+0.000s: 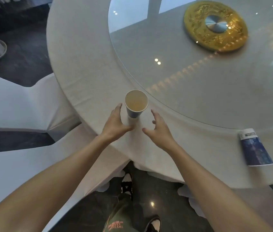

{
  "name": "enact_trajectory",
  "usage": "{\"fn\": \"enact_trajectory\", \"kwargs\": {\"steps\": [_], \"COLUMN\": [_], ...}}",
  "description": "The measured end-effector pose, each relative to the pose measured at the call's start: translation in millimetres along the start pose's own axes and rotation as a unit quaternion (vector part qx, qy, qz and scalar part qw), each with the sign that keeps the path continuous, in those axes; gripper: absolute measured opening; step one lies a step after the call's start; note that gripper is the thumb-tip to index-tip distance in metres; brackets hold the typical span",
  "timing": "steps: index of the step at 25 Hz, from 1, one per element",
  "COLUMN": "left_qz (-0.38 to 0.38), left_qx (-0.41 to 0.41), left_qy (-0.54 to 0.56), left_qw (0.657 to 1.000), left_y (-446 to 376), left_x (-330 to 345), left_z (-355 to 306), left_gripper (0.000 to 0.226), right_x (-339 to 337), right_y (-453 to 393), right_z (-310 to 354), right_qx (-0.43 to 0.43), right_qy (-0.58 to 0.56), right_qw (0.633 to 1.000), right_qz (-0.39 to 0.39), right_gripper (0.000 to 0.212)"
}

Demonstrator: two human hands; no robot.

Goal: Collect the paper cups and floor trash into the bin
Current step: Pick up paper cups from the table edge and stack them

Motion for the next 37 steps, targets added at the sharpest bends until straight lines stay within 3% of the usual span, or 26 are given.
{"fn": "enact_trajectory", "kwargs": {"steps": [3,7,16,20,24,26,29,31,34,37], "left_qz": [-0.03,-0.055,0.047,0.09,0.124,0.132,0.13,0.124,0.114,0.111], "left_qx": [0.062,0.058,0.137,0.155,0.161,0.16,0.152,0.146,0.134,0.124], "left_qy": [0.073,0.122,0.1,0.069,0.056,0.044,0.033,0.028,0.017,-0.008], "left_qw": [0.995,0.989,0.984,0.981,0.978,0.977,0.979,0.981,0.984,0.986], "left_y": [-12,-20,-4,11,26,32,41,50,64,75], "left_x": [-8,-4,94,155,213,244,278,292,304,308], "left_z": [-10,-24,-119,-173,-211,-224,-234,-236,-235,-231], "left_gripper": [0.094,0.078,0.074,0.08,0.082,0.082,0.082,0.081,0.077,0.077], "right_x": [-2,-10,-117,-185,-256,-284,-295,-294,-299,-302], "right_y": [-14,-19,40,74,100,107,102,93,82,80], "right_z": [17,23,-62,-132,-217,-258,-308,-335,-362,-372], "right_qx": [-0.013,-0.019,0.02,0.077,0.149,0.188,0.238,0.248,0.237,0.205], "right_qy": [-0.091,-0.188,-0.191,-0.158,-0.058,0.028,0.095,0.114,0.098,0.042], "right_qw": [0.996,0.982,0.981,0.974,0.944,0.929,0.928,0.931,0.938,0.952], "right_qz": [0.002,0.01,-0.043,-0.145,-0.289,-0.319,-0.269,-0.242,-0.234,-0.222], "right_gripper": [0.075,0.063,0.055,0.046,0.067,0.084,0.114,0.118,0.107,0.081]}}
Point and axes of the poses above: each hand's wrist, its own y-axis away from the middle knuckle, its own x-axis out of the palm, z = x × y, the point moved 7 cm from there along -y, towards the middle knuckle, and after that the axes turned 5 degrees about x, right-handed, at the moved point
